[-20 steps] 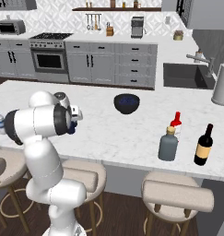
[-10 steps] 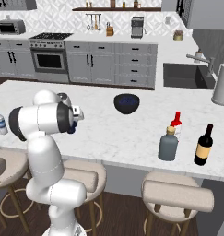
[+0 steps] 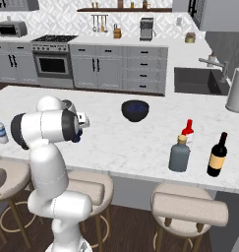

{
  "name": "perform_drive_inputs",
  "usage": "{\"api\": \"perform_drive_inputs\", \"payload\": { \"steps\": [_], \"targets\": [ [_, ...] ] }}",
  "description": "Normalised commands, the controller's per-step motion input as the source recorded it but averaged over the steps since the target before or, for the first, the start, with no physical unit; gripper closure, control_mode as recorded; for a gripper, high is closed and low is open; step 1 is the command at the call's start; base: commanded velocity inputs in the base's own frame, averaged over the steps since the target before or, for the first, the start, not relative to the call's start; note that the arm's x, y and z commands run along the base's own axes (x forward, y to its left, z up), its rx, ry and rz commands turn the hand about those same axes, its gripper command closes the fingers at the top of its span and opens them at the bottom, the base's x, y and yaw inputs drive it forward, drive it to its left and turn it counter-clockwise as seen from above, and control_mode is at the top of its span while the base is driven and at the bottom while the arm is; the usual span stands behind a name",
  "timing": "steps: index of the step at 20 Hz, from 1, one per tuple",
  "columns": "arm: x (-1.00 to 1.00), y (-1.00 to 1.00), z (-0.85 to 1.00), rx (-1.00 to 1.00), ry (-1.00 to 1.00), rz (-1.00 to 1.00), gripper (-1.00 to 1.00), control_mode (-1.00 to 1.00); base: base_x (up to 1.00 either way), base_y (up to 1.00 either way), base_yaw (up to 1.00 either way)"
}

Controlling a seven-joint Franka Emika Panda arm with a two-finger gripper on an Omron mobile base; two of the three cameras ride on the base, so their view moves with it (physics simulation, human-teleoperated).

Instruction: Move the plastic bottles in the middle to the plastics group, and the glass bottles in the middle to the glass group.

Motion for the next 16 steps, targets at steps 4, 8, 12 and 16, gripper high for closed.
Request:
{"api": "perform_drive_inputs", "payload": {
  "steps": [4,8,12,16],
  "targets": [
    [-0.06,0.01,-0.03,0.0,-0.02,0.0,1.0,-1.0,0.0,0.0,0.0],
    [-0.55,0.12,0.16,0.1,0.0,0.0,1.0,-1.0,0.0,0.0,0.0],
    [-0.73,0.19,0.25,0.12,0.0,0.0,1.0,-1.0,0.0,0.0,0.0],
    [-0.78,0.48,0.13,0.02,0.0,0.05,1.0,-1.0,0.0,0.0,0.0]
  ]
}}
